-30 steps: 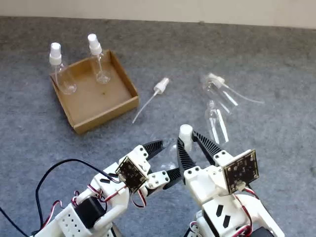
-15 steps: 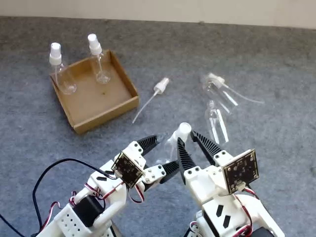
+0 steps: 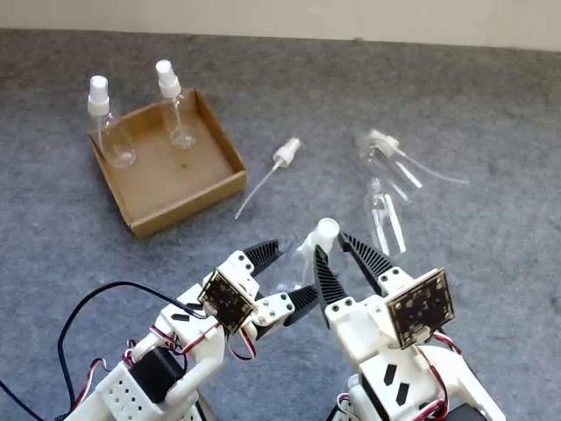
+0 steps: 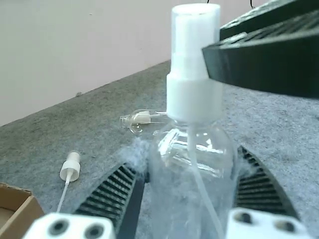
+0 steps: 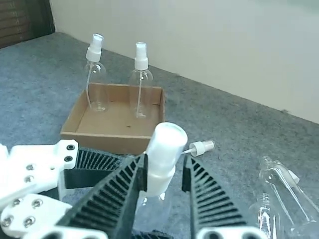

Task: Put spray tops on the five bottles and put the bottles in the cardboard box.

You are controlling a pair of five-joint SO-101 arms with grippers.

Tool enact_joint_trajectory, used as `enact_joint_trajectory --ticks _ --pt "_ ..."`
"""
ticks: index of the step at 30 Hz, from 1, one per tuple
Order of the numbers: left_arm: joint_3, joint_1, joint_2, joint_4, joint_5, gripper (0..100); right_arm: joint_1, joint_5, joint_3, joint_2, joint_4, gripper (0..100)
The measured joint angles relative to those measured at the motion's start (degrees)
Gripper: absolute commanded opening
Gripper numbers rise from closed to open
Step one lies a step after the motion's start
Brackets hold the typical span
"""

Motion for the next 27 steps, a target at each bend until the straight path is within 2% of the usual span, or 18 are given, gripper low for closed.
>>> enact_joint_trajectory --ticks 9,17,21,27 --pt "0.00 0.00 0.00 0.00 0.00 15 0.00 0.97 0.00 0.00 0.00 11.0" --pt "0.00 -7.47 -0.09 -0.18 0.00 15 0.26 1.23 0.26 0.00 0.44 11.0" --pt "-0.09 -8.70 -0.09 -0.26 0.00 15 0.26 1.23 0.35 0.00 0.44 10.6" --pt "-0.09 -12.66 -0.09 -6.68 0.00 15 0.26 1.23 0.53 0.00 0.44 10.5"
